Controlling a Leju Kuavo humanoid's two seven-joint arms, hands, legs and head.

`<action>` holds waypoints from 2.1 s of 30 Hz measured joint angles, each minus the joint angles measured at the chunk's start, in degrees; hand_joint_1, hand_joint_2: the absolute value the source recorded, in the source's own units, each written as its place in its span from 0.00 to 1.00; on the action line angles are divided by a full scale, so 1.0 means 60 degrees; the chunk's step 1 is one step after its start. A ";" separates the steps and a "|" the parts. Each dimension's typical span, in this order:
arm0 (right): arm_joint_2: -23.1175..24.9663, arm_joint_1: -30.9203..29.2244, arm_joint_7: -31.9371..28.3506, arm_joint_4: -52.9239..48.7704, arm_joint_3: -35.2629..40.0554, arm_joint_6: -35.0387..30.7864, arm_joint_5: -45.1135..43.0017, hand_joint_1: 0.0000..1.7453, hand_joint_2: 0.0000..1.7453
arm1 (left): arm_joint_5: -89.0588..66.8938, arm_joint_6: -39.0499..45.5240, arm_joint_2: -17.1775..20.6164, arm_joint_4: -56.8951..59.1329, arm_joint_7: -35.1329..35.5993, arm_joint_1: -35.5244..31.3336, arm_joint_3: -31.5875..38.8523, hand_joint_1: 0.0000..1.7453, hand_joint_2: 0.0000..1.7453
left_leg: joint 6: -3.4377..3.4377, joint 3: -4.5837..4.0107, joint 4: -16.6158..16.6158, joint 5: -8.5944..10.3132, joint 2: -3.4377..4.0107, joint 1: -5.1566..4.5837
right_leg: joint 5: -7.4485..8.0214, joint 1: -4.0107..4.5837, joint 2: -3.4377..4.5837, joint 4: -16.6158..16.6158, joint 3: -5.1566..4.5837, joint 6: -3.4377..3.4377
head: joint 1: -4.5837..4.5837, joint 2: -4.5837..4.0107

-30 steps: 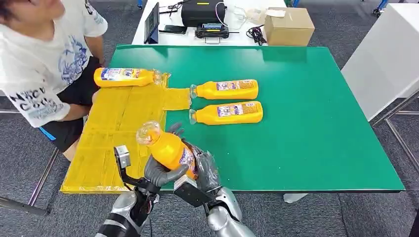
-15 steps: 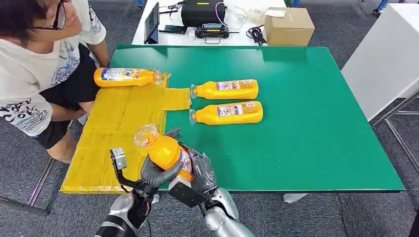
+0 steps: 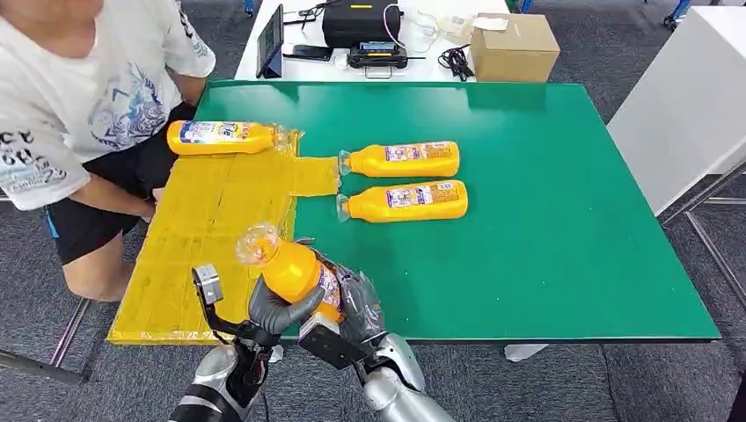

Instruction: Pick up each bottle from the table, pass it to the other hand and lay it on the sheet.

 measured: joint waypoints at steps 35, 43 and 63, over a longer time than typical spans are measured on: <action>-0.0641 0.1340 0.1410 -0.6233 -0.0725 -0.0415 -0.0459 0.00 0.00 | -0.3031 0.4619 0.0022 -0.0936 -0.1020 -0.0058 0.1515 1.00 1.00 | 0.0000 0.0003 0.0001 0.0000 0.0003 0.0000 | 0.0001 0.0000 0.0002 -0.0002 -0.0004 0.0000 | 0.0000 0.0000; -0.0681 0.1447 0.1289 -0.6411 -0.0754 -0.0408 -0.0543 0.00 0.00 | -0.3122 0.4919 0.0007 -0.0925 -0.1151 -0.0100 0.1614 1.00 1.00 | 0.0000 0.0000 0.0001 0.0000 0.0003 0.0000 | 0.0000 0.0000 0.0002 -0.0002 -0.0005 0.0000 | 0.0000 0.0000; -0.0663 0.1203 0.0612 -0.6907 -0.0310 0.0087 -0.1439 0.00 1.00 | -1.6478 0.9872 0.1224 0.3226 0.1824 -0.2853 0.1406 1.00 1.00 | -0.0003 0.0003 0.0001 0.0013 0.0031 0.0001 | 0.0021 0.0003 0.0016 0.0006 -0.0006 -0.0027 | -0.0004 0.0000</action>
